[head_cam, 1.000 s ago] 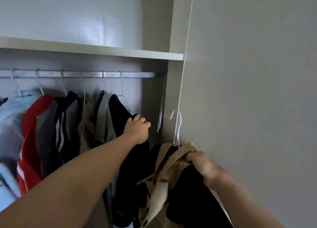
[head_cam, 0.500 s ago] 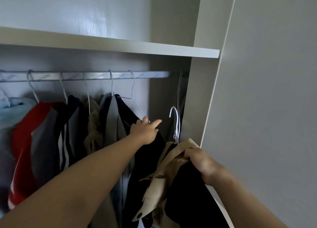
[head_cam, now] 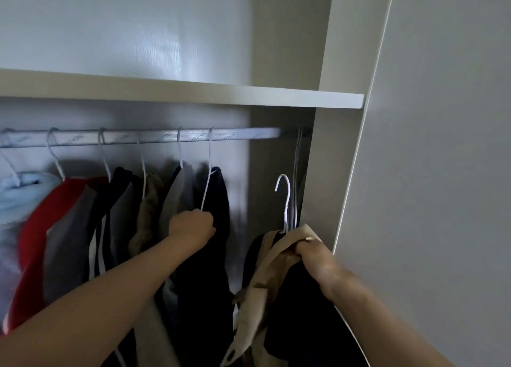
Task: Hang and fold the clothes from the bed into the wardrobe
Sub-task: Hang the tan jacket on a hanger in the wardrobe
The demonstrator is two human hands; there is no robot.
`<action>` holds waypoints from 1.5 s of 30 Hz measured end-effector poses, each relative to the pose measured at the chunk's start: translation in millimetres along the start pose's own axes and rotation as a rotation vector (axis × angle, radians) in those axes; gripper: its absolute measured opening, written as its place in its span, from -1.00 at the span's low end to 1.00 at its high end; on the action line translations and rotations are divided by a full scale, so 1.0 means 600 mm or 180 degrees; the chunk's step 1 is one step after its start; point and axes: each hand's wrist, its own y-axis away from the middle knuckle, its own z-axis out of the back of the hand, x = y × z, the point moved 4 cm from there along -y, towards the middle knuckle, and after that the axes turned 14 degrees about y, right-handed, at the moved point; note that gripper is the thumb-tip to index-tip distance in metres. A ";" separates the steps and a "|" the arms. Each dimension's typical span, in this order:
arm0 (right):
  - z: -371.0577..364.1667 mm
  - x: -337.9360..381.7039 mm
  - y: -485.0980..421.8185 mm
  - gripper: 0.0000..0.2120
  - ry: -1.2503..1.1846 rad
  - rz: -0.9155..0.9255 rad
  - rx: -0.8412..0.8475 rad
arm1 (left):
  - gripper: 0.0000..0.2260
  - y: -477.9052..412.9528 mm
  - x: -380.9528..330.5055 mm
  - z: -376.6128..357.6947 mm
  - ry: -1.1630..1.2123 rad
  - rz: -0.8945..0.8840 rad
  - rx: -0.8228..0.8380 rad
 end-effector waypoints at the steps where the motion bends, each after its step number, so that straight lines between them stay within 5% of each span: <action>1: -0.007 0.009 -0.010 -0.76 0.0029 0.0060 0.0011 | -0.73 0.000 0.004 0.011 0.0140 -0.0010 -0.0047; 9: -0.034 0.101 -0.079 -0.70 -0.0264 0.0406 0.0005 | -0.65 -0.023 0.006 0.056 0.1497 0.0193 -0.0363; 21: -0.041 0.240 -0.194 -0.68 -0.0068 0.0865 -0.0368 | -0.86 -0.048 0.024 0.015 0.2894 0.0834 -0.0651; 31: -0.082 0.183 -0.256 -0.68 0.0445 0.0613 -0.0030 | -0.86 -0.061 0.011 -0.008 0.3358 0.0873 -0.0493; 37: -0.082 0.174 -0.263 -0.68 0.0737 0.0617 -0.0265 | -0.87 -0.056 -0.001 -0.015 0.3572 0.0878 -0.0715; 45: -0.100 0.137 -0.234 -0.65 0.0718 0.0724 -0.0357 | -0.64 -0.033 -0.018 -0.013 0.3745 0.0701 -0.0790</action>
